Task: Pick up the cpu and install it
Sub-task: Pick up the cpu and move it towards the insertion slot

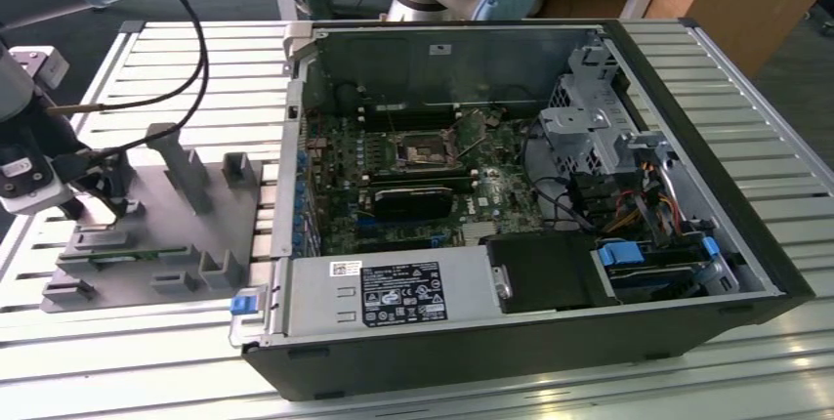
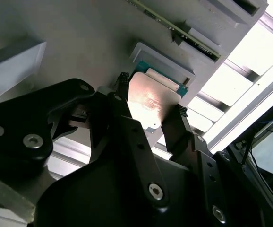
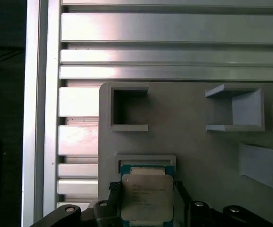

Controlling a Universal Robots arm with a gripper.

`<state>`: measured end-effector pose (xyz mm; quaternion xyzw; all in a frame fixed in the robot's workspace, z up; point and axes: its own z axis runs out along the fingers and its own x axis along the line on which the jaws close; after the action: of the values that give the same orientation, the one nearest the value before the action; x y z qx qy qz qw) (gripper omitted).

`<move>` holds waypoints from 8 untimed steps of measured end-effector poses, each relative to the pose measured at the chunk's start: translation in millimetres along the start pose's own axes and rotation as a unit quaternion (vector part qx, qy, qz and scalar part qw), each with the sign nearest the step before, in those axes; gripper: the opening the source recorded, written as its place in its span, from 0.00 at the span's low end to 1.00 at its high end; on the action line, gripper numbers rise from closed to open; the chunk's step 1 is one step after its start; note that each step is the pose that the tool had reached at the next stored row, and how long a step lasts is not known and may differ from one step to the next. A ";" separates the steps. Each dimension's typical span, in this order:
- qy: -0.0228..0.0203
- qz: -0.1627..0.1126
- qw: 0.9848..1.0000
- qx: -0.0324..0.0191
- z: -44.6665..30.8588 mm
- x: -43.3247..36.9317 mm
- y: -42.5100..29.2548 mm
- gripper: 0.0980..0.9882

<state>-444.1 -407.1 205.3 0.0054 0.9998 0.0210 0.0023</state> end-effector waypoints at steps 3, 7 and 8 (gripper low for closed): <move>0.000 0.000 1.000 0.001 -2.9 -0.1 0.3 0.49; 0.000 0.000 1.000 0.000 -4.0 0.0 0.3 0.49; 0.000 0.000 1.000 0.000 -4.0 0.0 0.3 0.49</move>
<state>-444.1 -406.9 209.3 0.0053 0.9998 0.0208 0.0025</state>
